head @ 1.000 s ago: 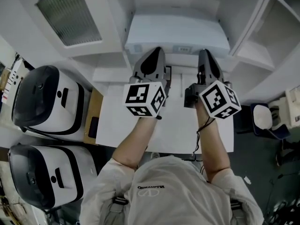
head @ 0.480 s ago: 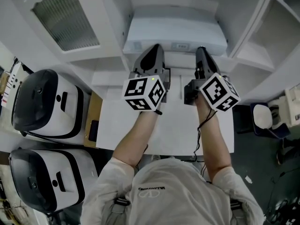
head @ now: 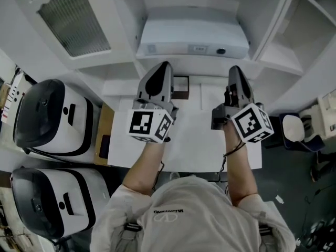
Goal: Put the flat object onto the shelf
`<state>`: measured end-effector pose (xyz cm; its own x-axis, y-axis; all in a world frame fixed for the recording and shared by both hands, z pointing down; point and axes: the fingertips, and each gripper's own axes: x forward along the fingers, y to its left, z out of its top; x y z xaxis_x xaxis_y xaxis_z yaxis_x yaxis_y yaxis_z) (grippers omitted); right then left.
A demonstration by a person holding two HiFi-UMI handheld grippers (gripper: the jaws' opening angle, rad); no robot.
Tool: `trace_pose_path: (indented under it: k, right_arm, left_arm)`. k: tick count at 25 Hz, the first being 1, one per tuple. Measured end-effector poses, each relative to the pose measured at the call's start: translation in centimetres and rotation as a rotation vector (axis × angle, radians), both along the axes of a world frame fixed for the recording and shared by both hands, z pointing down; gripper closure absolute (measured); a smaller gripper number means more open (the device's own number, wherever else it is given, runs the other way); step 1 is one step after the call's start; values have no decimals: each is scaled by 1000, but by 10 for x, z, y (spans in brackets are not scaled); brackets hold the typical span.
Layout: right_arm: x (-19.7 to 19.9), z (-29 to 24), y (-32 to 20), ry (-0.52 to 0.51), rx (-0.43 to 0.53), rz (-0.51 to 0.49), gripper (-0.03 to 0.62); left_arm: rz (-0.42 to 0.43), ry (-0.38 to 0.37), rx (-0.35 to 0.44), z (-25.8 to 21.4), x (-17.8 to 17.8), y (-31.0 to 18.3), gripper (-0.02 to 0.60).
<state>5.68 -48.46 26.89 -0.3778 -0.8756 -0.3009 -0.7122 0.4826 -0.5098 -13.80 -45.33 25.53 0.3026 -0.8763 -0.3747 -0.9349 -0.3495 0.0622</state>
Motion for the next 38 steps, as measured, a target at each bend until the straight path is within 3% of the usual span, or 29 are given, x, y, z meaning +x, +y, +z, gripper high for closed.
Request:
trace_pose_path:
  k: [3,8,15,38]
  right_arm:
    - [14,-1,20,21,33,11,583]
    - [36,15,44,86,60,36,583]
    - [61,39,60,97,28,47,583]
    - [66,46,71,130,12,19,585]
  left_arm:
    - [9,-37,28,3,-3,28,577]
    - [-21,-57,0,24,-24,57,577]
    - [-83,-24,-71,58,-50,74,577]
    - [-103,-2,-98,66,-45,90,577]
